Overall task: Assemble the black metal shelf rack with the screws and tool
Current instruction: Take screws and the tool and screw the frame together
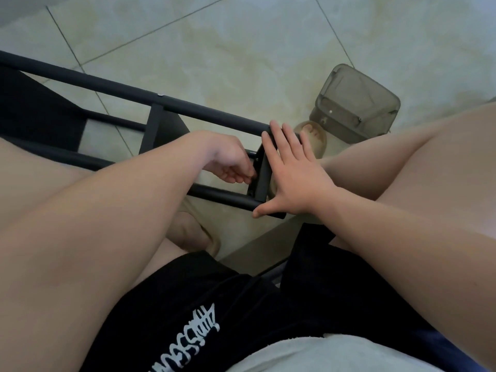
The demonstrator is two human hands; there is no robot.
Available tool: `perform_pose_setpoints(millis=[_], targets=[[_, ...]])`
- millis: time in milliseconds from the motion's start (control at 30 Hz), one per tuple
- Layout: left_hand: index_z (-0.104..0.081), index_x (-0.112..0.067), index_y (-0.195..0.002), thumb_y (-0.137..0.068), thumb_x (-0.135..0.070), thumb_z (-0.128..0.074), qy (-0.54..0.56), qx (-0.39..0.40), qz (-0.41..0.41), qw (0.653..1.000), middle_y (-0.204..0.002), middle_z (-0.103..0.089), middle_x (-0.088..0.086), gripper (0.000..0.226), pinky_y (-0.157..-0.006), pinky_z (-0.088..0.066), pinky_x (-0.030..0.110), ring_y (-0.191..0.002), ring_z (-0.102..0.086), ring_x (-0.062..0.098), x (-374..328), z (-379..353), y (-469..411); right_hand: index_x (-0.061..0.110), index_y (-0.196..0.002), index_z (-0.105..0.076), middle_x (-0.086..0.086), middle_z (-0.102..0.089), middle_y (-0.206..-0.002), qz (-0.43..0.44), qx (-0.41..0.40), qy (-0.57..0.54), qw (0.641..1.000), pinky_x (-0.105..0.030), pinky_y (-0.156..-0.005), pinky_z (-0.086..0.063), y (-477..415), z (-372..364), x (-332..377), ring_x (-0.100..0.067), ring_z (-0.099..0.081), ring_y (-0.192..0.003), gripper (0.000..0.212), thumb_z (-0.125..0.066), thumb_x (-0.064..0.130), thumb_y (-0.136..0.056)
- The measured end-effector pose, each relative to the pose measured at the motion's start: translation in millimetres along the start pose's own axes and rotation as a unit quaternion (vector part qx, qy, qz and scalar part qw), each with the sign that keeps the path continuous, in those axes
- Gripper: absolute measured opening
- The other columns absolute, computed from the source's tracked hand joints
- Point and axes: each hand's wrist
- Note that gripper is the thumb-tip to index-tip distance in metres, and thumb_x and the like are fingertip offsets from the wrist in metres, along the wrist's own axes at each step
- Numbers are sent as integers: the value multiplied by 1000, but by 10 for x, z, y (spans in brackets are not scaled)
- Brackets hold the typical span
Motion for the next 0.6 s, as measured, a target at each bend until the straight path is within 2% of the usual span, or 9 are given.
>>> perform_pose_setpoints(millis=[333, 500, 600], targets=[[-73, -8, -89, -86, -2, -72, -82, 70, 41, 993, -74, -75, 3, 6, -62, -56, 22, -64, -70, 9, -46, -127, -174, 8, -160, 12, -15, 22, -167, -1, -3, -4, 1000, -52, -126, 7, -12, -10, -39, -33, 19, -155, 152, -34, 103, -50], [-70, -16, -87, -89, -8, -68, -121, 79, 43, 989, -68, -71, -3, 9, -73, -53, 27, -69, -66, 11, -28, -216, -200, 9, -160, 12, -14, 22, -167, -3, -5, -12, 1000, -51, -126, 7, -5, 3, -44, -32, 18, -155, 153, -39, 102, -51], [-68, -17, -87, -90, -9, -66, -119, 77, 43, 989, -67, -72, -6, 9, -70, -52, 25, -65, -65, 8, -21, -216, -193, 9, -160, 12, -14, 22, -167, -3, -4, -13, 1000, -50, -126, 8, 7, 5, -28, -32, 19, -155, 154, -46, 102, -53]])
Point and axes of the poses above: each hand's wrist, its own y-axis away from the middle knuckle, its own z-axis out of the back of the hand, x = y × z
